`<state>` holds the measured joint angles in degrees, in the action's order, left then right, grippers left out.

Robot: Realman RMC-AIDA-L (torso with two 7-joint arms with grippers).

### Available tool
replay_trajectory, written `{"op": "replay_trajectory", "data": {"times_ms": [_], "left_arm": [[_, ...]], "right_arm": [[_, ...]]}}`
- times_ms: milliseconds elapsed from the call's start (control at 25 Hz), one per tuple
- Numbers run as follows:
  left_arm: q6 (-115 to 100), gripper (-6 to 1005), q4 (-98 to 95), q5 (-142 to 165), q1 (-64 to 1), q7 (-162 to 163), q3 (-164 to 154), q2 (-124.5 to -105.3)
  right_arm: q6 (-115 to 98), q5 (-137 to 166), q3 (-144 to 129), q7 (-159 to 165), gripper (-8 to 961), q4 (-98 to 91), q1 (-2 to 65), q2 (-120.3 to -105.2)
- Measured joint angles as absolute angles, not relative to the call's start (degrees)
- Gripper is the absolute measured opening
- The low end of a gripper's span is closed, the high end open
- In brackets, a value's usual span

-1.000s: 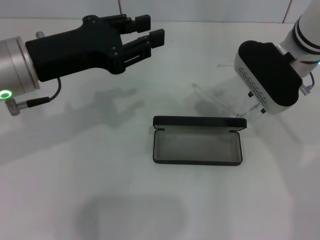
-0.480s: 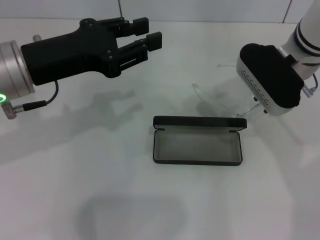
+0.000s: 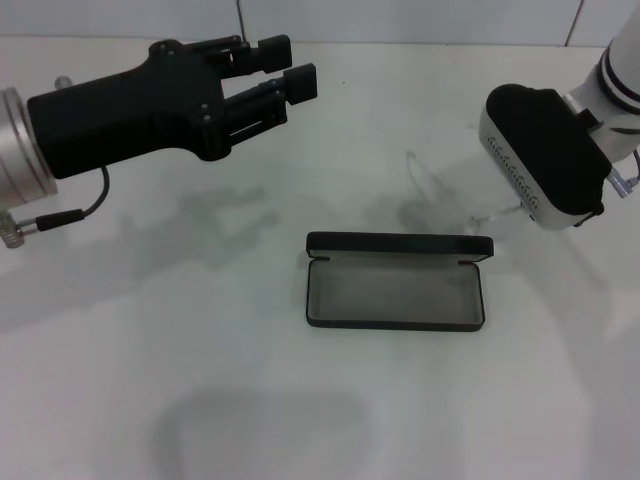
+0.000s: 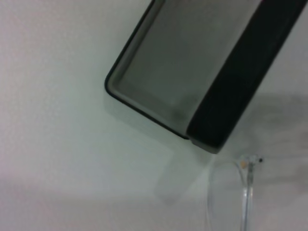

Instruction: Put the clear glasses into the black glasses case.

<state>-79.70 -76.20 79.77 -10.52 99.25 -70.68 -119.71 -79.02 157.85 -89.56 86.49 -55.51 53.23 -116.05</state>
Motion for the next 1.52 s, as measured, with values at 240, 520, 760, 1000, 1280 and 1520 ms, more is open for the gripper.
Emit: {"op": "replay_trajectory", "data": {"times_ms": [240, 520, 760, 1000, 1280, 1520], "left_arm": [[-81.7, 412, -76.0, 77.7, -9.3, 99.2, -70.3, -119.76], [-83.3, 412, -75.9, 76.1, -9.1, 99.0, -70.1, -119.75], [-84.7, 410, -73.4, 74.0, -10.0, 97.5, -69.0, -119.72], [-88.5, 406, -71.5, 69.7, -11.2, 94.4, -68.6, -119.60], [-97.7, 185, -71.7, 62.4, -11.4, 90.8, -66.1, -119.57], [-99.2, 110, -70.8, 60.8, -12.9, 89.1, -67.0, -119.68]], "right_arm": [[-81.8, 158.4, -89.5, 89.3, 97, -62.2, 50.6, -115.82], [-86.0, 161.0, -82.7, 92.1, 77, -78.7, 42.7, -115.90], [-85.6, 149.6, -72.0, 96.9, 78, -94.1, 34.0, -115.89], [-81.3, 114.4, -68.8, 92.4, 78, -100.9, 18.9, -115.66], [-81.4, 92.3, -77.1, 79.7, 78, -86.4, 12.9, -115.65], [-84.7, 86.6, -78.1, 76.7, 78, -77.5, 16.2, -115.77]]}}
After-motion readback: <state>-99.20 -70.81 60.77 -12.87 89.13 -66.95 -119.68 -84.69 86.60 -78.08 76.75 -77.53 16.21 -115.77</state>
